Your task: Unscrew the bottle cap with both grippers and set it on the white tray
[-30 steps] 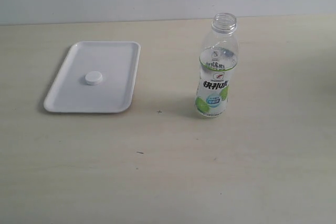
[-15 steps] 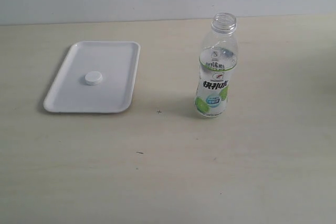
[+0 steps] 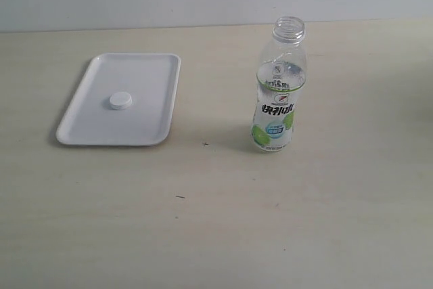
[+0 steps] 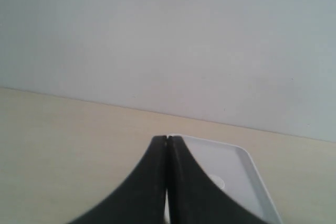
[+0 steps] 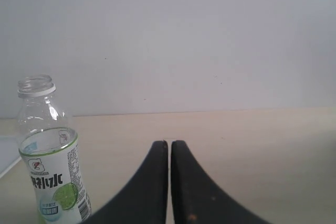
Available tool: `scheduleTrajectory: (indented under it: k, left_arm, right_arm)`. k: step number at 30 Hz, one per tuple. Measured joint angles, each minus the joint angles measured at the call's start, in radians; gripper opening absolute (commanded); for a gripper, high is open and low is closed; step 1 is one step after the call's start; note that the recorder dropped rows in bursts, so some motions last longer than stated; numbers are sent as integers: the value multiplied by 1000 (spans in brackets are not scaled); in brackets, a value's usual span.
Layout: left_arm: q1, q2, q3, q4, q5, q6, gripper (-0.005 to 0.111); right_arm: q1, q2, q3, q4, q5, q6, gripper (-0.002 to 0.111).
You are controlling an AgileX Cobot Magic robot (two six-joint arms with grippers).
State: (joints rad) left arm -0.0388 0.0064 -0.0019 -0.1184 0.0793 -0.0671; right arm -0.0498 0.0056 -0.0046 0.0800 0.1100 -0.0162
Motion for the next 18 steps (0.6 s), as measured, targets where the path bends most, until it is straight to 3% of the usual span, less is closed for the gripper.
scheduleTrajectory:
  k: [18]
  left_arm:
    - [0,0,0,-2,0,6,1]
  right_arm:
    - [0,0,0,0,0,0,3]
